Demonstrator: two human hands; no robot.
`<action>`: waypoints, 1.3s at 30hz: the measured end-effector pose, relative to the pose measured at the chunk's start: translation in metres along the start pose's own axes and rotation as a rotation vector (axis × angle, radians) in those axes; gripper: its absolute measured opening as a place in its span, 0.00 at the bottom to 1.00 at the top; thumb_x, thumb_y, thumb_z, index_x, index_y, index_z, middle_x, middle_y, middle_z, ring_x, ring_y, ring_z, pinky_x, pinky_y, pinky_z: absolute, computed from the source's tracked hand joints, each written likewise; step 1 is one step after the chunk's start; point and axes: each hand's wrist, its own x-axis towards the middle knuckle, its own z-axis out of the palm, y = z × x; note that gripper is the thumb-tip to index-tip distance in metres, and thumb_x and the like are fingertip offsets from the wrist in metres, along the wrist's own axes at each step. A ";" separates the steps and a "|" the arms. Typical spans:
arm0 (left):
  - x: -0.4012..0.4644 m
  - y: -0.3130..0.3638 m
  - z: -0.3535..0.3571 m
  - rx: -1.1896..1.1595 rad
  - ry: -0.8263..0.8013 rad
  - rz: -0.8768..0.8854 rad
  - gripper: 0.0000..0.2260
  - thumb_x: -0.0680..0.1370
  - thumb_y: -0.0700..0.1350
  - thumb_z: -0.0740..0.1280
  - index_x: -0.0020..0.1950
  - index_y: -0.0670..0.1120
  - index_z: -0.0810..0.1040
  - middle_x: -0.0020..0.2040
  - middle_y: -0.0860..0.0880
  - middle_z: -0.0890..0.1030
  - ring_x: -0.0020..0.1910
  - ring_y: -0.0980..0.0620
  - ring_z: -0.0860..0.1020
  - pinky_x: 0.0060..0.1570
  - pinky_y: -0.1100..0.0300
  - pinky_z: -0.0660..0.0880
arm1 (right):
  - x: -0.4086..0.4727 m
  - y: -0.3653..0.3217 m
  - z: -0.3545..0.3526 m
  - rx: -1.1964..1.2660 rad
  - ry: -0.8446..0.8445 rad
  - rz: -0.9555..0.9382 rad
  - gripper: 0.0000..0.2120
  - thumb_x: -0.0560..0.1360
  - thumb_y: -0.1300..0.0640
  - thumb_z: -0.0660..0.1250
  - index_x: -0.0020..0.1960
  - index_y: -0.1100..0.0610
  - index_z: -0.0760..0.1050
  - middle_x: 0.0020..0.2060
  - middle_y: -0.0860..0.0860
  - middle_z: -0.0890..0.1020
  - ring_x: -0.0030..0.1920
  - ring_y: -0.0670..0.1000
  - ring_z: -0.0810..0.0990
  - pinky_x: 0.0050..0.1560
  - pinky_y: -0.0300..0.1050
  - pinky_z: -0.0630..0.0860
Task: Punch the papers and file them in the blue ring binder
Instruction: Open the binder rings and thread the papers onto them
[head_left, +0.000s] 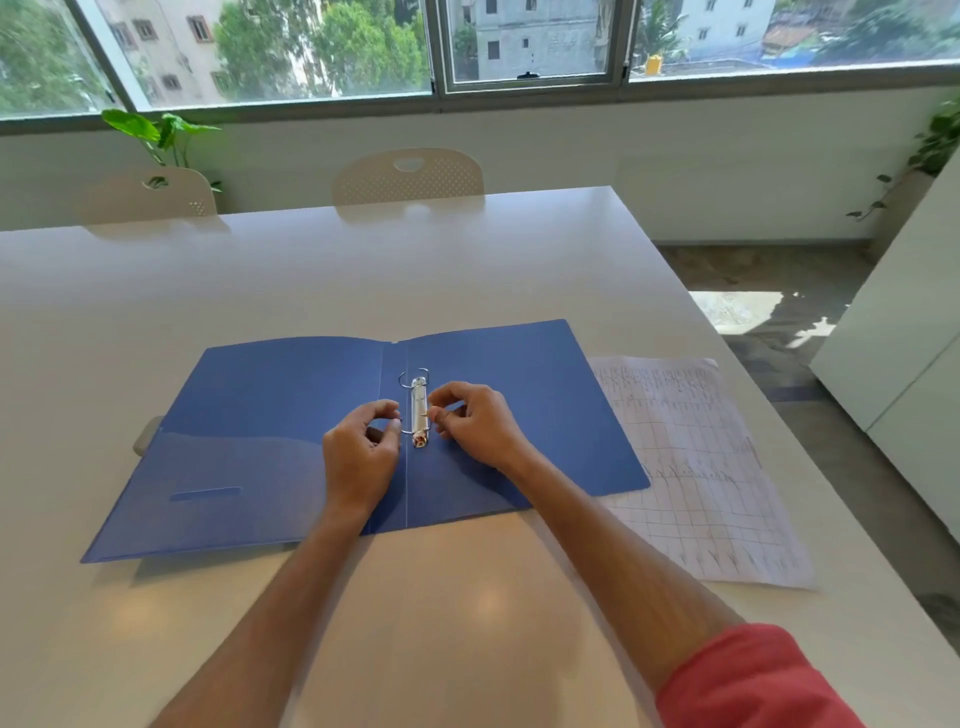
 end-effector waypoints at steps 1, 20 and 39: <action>0.000 0.001 0.000 0.012 0.023 0.023 0.07 0.74 0.38 0.70 0.51 0.46 0.82 0.46 0.49 0.84 0.34 0.56 0.80 0.37 0.66 0.77 | 0.001 -0.001 -0.006 0.009 0.019 0.003 0.07 0.76 0.58 0.70 0.53 0.58 0.81 0.44 0.51 0.84 0.40 0.52 0.84 0.48 0.48 0.82; -0.040 0.122 0.105 0.141 -0.385 0.582 0.16 0.76 0.47 0.67 0.62 0.44 0.78 0.64 0.47 0.78 0.69 0.45 0.70 0.69 0.43 0.63 | -0.025 0.090 -0.240 -0.873 0.240 0.453 0.29 0.79 0.44 0.62 0.72 0.62 0.64 0.71 0.58 0.68 0.70 0.60 0.68 0.67 0.60 0.68; -0.075 0.122 0.143 0.432 -0.561 0.634 0.21 0.80 0.57 0.58 0.66 0.46 0.74 0.71 0.46 0.70 0.73 0.44 0.62 0.72 0.39 0.51 | -0.037 0.098 -0.238 -0.960 0.317 0.388 0.25 0.74 0.40 0.65 0.62 0.58 0.72 0.55 0.56 0.80 0.54 0.58 0.79 0.45 0.47 0.72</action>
